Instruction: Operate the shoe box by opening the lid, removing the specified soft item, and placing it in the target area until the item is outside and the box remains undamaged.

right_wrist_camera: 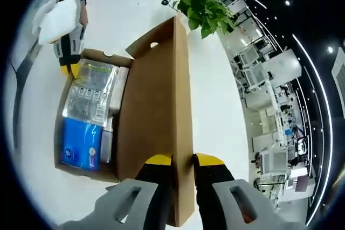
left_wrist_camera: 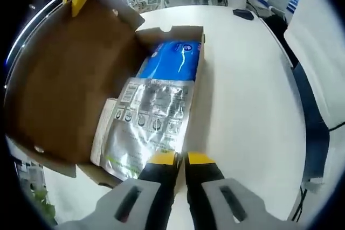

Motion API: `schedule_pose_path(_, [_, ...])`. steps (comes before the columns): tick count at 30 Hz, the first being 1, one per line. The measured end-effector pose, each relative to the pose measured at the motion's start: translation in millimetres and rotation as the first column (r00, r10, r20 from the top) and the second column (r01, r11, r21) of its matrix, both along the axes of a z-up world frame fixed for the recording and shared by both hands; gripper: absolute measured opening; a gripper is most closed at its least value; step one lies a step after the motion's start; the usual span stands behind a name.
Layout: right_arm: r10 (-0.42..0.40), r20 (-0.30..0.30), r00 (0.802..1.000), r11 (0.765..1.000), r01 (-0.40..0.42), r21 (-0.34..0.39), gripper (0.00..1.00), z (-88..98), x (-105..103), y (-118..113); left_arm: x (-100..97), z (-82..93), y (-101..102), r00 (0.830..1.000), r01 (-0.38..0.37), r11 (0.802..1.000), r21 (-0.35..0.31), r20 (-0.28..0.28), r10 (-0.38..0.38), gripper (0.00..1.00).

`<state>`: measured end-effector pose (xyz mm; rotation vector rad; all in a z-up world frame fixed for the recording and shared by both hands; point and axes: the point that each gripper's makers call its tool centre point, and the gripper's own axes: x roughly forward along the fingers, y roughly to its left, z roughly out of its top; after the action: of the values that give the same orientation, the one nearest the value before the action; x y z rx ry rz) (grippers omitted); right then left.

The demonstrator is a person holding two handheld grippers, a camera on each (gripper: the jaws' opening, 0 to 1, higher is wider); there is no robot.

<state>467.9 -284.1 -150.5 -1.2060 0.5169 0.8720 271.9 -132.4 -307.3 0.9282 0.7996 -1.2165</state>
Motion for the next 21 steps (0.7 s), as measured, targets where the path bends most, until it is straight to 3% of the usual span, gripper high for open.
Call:
schedule_pose_path(6, [-0.027, -0.044, 0.999, 0.999, 0.028, 0.033, 0.11, -4.4, 10.1, 0.0, 1.2, -0.7, 1.1, 1.0, 0.023, 0.999, 0.033, 0.006, -0.023, 0.04])
schedule_pose_path(9, [-0.005, -0.054, 0.999, 1.0, 0.006, 0.01, 0.1, -8.0, 15.1, 0.3, 1.4, -0.5, 1.6, 1.0, 0.023, 0.999, 0.039, 0.0, -0.024, 0.04])
schedule_pose_path(11, [-0.005, -0.067, 0.998, 1.0, 0.005, -0.002, 0.1, -9.9, 18.3, 0.8, 1.3, -0.6, 2.1, 0.998, 0.061, 0.996, 0.058, 0.022, -0.062, 0.04])
schedule_pose_path(21, [-0.013, -0.13, 0.991, 1.0, 0.01, -0.021, 0.09, -20.1, 31.0, -0.7, 0.4, -0.7, 4.0, 1.0, -0.014, 1.0, 0.021, -0.007, 0.014, 0.04])
